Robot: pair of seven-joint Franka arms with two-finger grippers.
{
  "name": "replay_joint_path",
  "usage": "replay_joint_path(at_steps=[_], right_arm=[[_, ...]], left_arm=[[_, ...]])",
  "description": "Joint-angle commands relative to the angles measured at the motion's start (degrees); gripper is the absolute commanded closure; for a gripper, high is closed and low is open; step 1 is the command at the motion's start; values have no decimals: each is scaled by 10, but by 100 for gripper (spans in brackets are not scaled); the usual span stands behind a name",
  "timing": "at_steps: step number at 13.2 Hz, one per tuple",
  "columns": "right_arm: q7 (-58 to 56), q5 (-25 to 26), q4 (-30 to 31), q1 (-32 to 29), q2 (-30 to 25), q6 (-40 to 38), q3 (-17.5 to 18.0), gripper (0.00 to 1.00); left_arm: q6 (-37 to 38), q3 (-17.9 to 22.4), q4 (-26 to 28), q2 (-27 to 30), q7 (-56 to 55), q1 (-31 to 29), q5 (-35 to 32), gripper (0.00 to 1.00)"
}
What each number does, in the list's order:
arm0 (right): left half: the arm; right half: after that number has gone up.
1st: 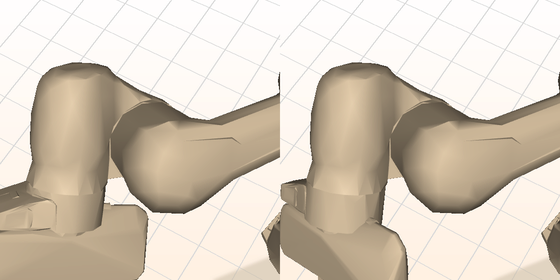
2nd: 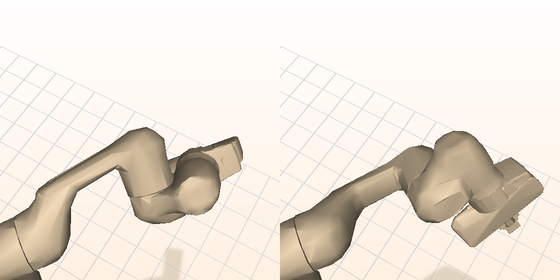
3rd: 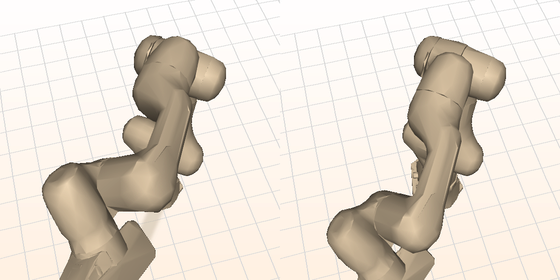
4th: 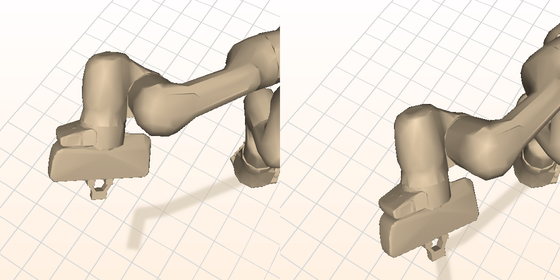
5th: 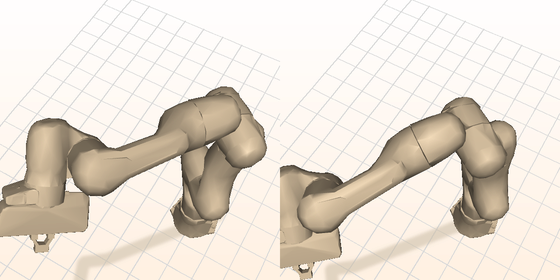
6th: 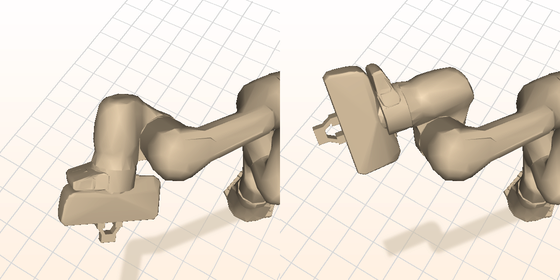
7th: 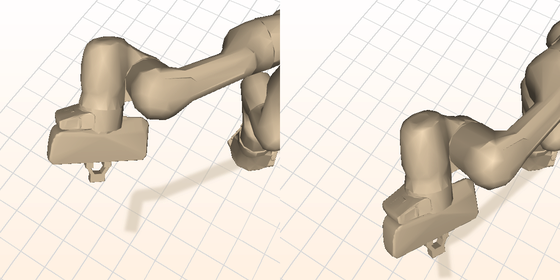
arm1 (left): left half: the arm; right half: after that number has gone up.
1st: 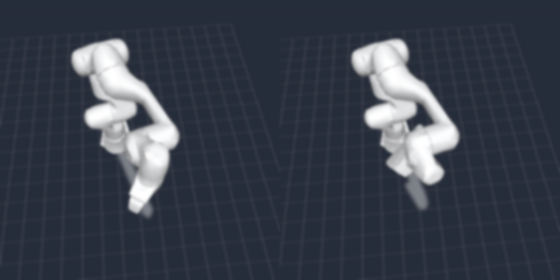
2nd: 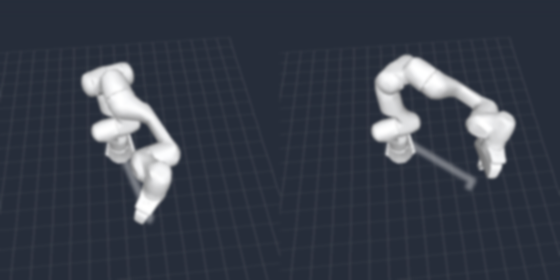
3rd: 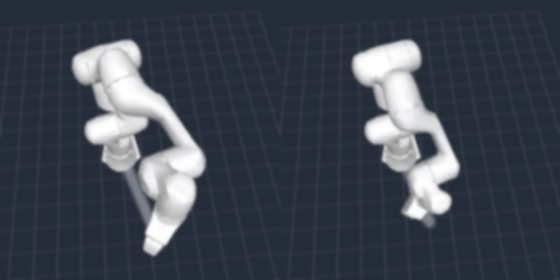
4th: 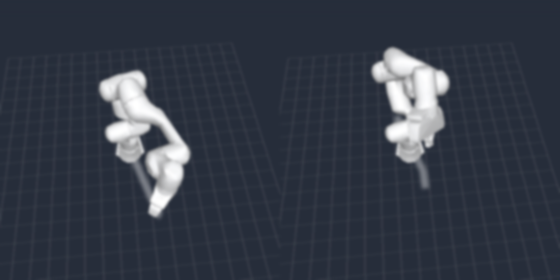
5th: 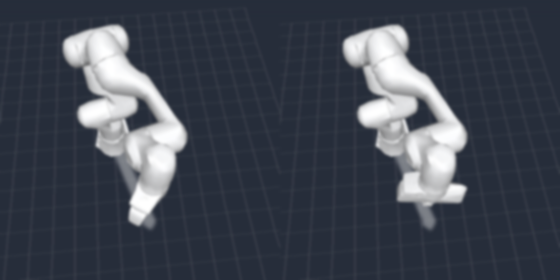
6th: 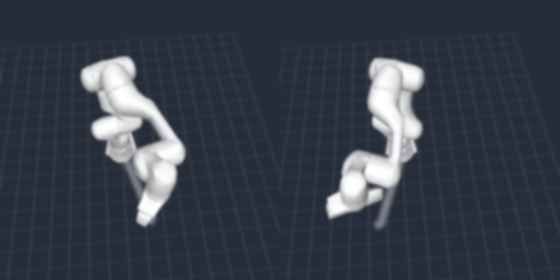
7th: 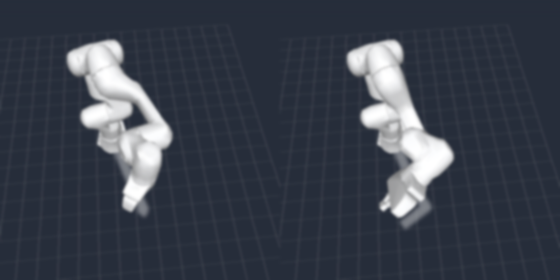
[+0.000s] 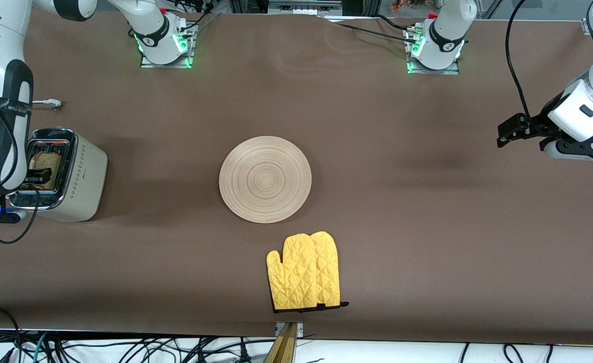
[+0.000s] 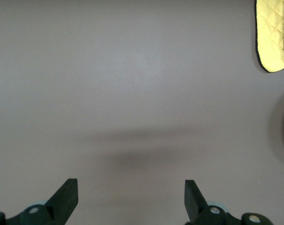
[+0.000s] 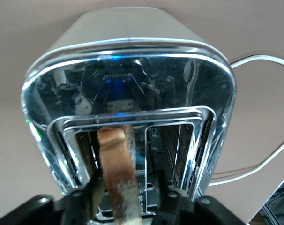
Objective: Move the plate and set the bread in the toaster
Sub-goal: 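Lower the bread slice into the toaster slot with the right gripper, then open the right gripper and raise it away from the toaster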
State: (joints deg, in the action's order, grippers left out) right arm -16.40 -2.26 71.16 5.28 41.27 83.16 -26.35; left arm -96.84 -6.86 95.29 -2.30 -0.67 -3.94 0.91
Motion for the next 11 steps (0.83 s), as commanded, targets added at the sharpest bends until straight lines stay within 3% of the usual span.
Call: replay_joint_path(at_steps=[1,7,11], right_arm=[[-7,-10,-9,-3,-20,-3,-4,0],[-9,-14,-54,8,-85,-3,5,0],[-9,-65,-66,20,-91,-3,32,0]], left_arm=[[8,-2,-10,-2,1,0,3,0],[8,-2,-10,-2,1,0,3,0],[8,-2,-10,-2,1,0,3,0]])
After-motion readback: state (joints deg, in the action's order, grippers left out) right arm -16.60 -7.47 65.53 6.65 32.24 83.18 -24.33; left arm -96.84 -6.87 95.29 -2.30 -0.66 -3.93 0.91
